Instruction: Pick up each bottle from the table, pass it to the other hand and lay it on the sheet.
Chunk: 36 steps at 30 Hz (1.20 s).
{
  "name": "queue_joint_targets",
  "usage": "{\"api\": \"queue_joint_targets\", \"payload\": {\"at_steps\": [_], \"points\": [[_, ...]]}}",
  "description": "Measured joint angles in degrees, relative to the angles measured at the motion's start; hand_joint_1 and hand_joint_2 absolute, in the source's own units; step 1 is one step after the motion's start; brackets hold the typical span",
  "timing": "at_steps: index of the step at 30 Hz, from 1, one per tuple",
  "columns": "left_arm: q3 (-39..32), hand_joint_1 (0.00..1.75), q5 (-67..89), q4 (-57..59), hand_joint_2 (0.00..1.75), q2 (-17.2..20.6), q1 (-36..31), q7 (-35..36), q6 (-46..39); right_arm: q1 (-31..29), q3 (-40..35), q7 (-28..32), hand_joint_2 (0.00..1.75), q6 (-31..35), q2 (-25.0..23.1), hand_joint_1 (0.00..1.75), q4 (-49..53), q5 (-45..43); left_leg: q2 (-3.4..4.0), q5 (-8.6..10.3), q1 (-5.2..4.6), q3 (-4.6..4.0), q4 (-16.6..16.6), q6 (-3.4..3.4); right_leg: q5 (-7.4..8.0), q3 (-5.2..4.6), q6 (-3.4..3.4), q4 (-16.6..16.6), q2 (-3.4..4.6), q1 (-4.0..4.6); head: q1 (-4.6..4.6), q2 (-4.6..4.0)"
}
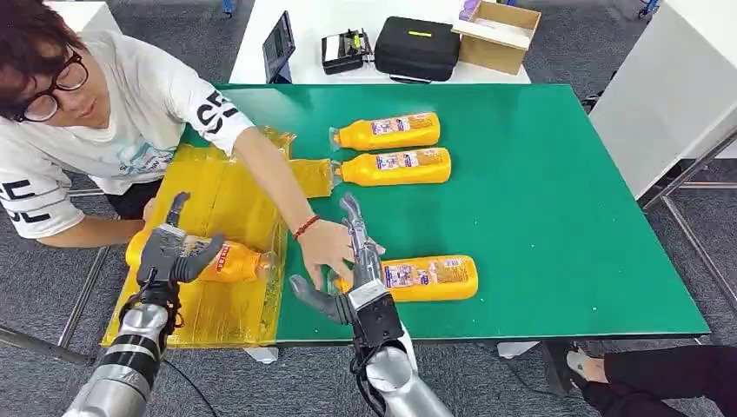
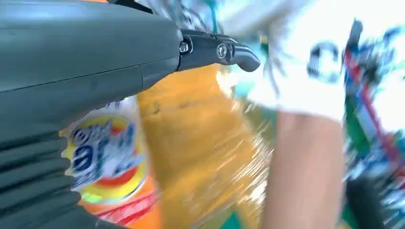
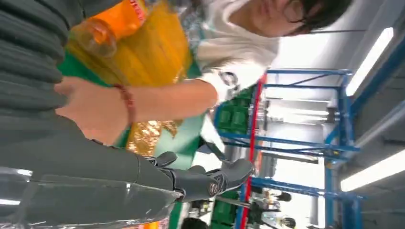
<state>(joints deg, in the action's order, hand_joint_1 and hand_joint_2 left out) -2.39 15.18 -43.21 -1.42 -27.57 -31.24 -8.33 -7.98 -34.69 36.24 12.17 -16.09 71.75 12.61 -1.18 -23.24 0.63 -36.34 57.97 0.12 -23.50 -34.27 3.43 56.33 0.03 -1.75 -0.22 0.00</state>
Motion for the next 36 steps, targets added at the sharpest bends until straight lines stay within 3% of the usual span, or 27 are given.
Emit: {"api": "queue_joint_targets", "payload": {"at_steps": [5,13,14,18,21,25,26,30,36], "points": [[-8.3,0.00,-17.5,-4.7,0.00,-3.2,0.7,-7.1,-0.1,-0.7,0.1,0.6,1.75,0.8,-0.2,0.00,-4.3,2.2,0.03,0.00,0.01,-0.01,0.0,0.00,-0.01,-0.05,0.00,0.0,0.00,0.01,0.00,0.00],[-14.3,0.00,-25.9,-15.3,0.00,-5.5,2.6,-8.0,0.4,-0.8,0.5,1.1,1.75,2.4,-0.3,0.00,-5.7,3.4,0.02,-0.01,0.01,-0.04,0.0,0.00,-0.02,-0.05,-0.01,0.0,0.00,0.00,0.02,0.00],[-14.6,0.00,-26.4,-16.3,1.75,-5.7,3.0,-8.1,0.6,-0.8,0.5,0.6,1.75,2.7,-0.3,0.00,-5.7,4.2,0.03,-0.01,0.01,-0.04,0.0,0.00,-0.01,-0.06,-0.01,0.0,0.00,0.00,0.00,0.00],[-14.4,0.00,-20.8,-20.8,1.75,-5.9,5.1,-8.5,-2.8,-1.6,0.4,-5.4,1.75,3.4,1.4,0.00,-5.4,12.4,0.02,-0.01,-0.01,-0.03,0.0,0.00,0.00,-0.05,0.00,0.0,0.00,-0.01,0.00,0.00],[-13.4,0.00,-16.1,-23.1,1.75,-6.0,8.3,-8.5,-4.3,-3.3,0.7,-11.5,1.75,0.5,5.8,0.00,-3.4,18.4,0.01,-0.01,-0.02,-0.04,0.0,0.00,-0.01,-0.04,0.00,0.0,0.00,-0.04,0.02,0.00],[-12.3,0.00,-12.4,-23.8,1.75,-6.3,12.4,-8.5,-4.2,-5.5,1.1,-17.6,1.75,-5.5,10.9,0.00,-2.1,22.7,0.02,-0.02,-0.08,-0.04,0.0,0.02,0.01,-0.03,0.01,-0.1,0.00,-0.07,0.02,0.00],[-11.8,0.00,-10.1,-23.8,1.75,-6.5,14.0,-8.5,-4.5,-6.7,1.1,-20.4,1.75,-10.0,14.2,0.00,-2.1,23.3,0.01,-0.02,-0.13,-0.04,0.0,0.02,0.01,-0.04,0.02,-0.1,0.00,-0.11,0.00,0.00],[-10.2,0.00,-6.3,-23.8,1.75,-7.0,17.7,-8.6,-4.5,-9.9,1.1,-22.5,1.75,-15.1,21.2,0.00,-2.1,23.4,-0.01,-0.03,-0.15,-0.09,0.0,0.05,0.05,-0.04,0.09,-0.1,-0.01,-0.13,0.02,0.00],[-8.0,0.00,-3.8,-23.8,1.75,-8.1,19.8,-8.5,-4.0,-11.3,0.8,-24.0,1.75,-16.6,26.8,0.00,-1.2,23.1,-0.03,-0.03,-0.11,-0.10,0.0,0.05,0.04,-0.05,0.09,-0.1,-0.02,-0.09,0.00,0.00]]}}
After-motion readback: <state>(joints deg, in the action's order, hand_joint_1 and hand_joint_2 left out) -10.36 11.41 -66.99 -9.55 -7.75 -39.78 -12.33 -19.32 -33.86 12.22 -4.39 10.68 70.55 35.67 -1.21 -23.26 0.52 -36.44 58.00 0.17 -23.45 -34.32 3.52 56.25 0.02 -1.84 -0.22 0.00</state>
